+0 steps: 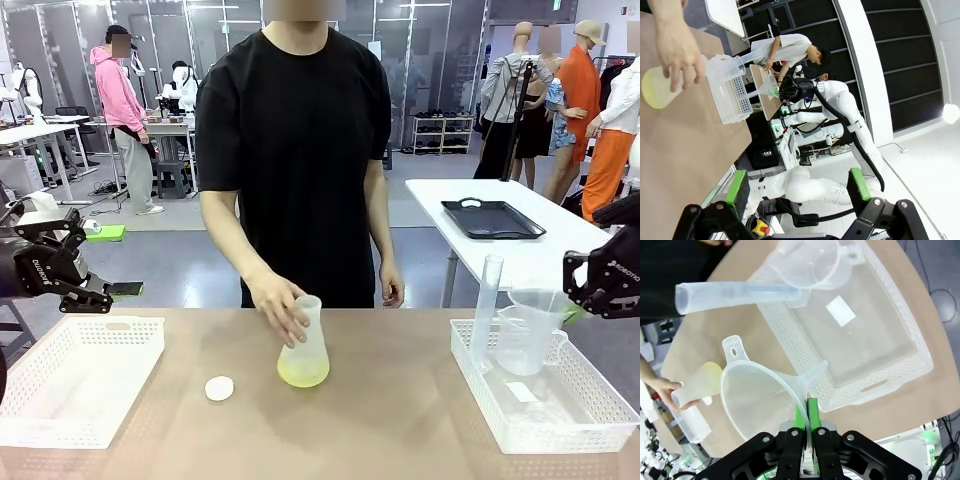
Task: Prepare the solutions needed for the experiment.
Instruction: Once the solution is in the Big flask , pick up the Plastic Funnel and place it back into the right Organizing basket, then when the human places the Big flask in the center of the table, pick up the Big flask and place it in the left Organizing basket.
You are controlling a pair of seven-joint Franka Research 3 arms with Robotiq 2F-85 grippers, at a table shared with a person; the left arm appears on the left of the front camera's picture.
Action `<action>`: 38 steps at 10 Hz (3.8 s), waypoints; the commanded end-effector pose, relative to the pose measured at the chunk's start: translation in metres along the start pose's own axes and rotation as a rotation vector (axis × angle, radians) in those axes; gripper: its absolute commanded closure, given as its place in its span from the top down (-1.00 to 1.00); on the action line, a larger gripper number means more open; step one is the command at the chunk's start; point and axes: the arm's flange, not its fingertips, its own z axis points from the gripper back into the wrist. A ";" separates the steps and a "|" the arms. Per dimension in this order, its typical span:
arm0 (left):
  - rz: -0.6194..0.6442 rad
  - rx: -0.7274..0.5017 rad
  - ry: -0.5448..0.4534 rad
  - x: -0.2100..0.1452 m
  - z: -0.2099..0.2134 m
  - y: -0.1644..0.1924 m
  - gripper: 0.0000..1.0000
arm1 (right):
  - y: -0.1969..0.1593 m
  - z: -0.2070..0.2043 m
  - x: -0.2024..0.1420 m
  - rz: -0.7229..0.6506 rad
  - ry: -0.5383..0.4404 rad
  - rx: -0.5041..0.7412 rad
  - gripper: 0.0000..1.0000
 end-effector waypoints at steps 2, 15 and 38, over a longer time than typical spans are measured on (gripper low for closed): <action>-0.002 -0.014 0.006 -0.001 0.000 -0.002 1.00 | 0.000 -0.021 0.006 -0.049 0.003 -0.112 -0.95; -0.002 -0.014 0.006 -0.001 0.000 -0.002 1.00 | -0.006 -0.035 0.011 -0.050 0.047 -0.102 -0.82; -0.002 -0.014 0.006 -0.001 0.000 -0.002 1.00 | 0.023 0.002 -0.081 0.182 0.229 0.879 -0.33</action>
